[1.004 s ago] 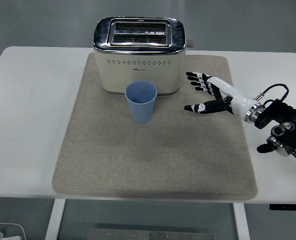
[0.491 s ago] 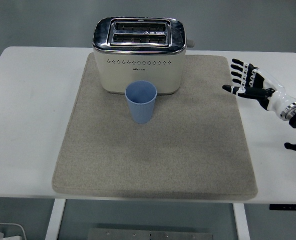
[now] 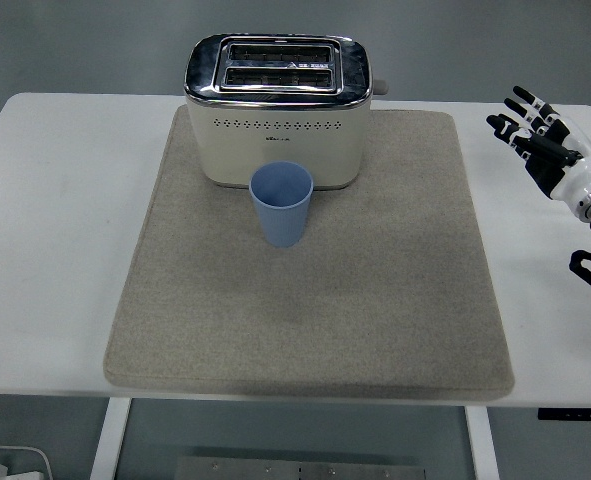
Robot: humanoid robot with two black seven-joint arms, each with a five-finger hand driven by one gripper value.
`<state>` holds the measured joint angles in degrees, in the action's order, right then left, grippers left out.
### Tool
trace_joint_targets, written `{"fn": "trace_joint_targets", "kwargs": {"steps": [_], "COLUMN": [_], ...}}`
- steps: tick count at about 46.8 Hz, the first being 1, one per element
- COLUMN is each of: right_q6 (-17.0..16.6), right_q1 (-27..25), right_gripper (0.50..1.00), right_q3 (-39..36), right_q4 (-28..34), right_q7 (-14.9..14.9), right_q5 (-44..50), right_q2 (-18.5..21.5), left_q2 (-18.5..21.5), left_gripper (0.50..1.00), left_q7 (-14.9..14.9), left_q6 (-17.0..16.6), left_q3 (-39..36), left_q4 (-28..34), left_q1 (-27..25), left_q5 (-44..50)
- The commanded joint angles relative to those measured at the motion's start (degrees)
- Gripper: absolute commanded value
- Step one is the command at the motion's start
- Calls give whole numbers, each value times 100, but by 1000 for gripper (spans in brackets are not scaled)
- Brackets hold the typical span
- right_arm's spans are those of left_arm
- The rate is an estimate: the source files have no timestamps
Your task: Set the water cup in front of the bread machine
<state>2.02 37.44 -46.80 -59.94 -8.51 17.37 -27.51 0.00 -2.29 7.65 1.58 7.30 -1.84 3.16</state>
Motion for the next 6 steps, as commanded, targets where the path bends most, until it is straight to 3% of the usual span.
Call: {"fn": "trace_joint_targets", "kwargs": {"steps": [1, 6], "right_q6": [88, 115], "right_q1": [9, 18], "right_gripper": [946, 946], "right_q3": [-5, -5], "right_q4": [-1, -18], "right_q7": [130, 156], "right_q5": [-110, -146], "right_q2": [18, 114], "left_q2": [0, 0], "left_gripper": [999, 999], "left_q7": [9, 0], "left_q6": [0, 0], "left_q3": [0, 0], "left_q4": [0, 0], "left_q1": [0, 0], "left_q5": [0, 0]}}
